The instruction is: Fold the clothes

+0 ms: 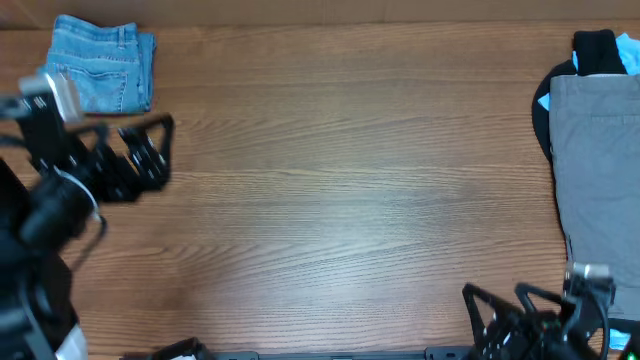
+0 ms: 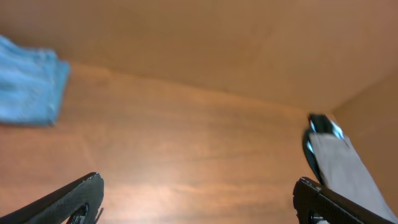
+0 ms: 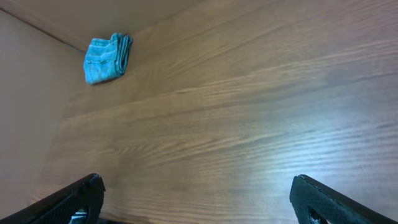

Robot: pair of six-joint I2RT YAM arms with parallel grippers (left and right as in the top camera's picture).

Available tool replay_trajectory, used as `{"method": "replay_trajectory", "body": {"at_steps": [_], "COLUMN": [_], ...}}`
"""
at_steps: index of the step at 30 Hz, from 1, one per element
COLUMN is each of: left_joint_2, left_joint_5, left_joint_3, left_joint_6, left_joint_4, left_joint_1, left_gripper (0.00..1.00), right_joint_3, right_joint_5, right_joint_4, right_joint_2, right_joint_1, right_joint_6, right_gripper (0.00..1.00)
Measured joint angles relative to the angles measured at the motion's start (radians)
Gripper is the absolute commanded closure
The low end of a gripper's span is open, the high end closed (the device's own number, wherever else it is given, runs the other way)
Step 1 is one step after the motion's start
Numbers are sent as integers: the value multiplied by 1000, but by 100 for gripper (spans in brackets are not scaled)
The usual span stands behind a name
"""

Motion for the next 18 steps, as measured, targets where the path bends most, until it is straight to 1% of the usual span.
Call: {"method": "replay_trajectory", "body": {"at_steps": [4, 9, 11, 12, 18], "left_joint_2": [-142, -327, -399, -408, -407], "left_joint_5": [23, 26, 29, 31, 32], "left_joint_3": [-236, -459, -505, -510, -527], "left_joint_6": [0, 0, 0, 0, 0], "left_joint_4": [23, 62, 64, 66, 64], "left_joint_1": [-5, -5, -5, -5, -5], "left_gripper": [0, 0, 0, 0, 0], "right_joint_3": [0, 0, 0, 0, 0], "right_joint_5": [7, 10, 14, 17, 22], "right_joint_4": [-29, 11, 55, 70, 87], "right_joint_2": [-45, -65, -65, -65, -65], "right_joint_1": [0, 0, 0, 0, 0], "right_joint_6": [0, 1, 1, 1, 1], "right_gripper": [0, 0, 0, 0, 0]}}
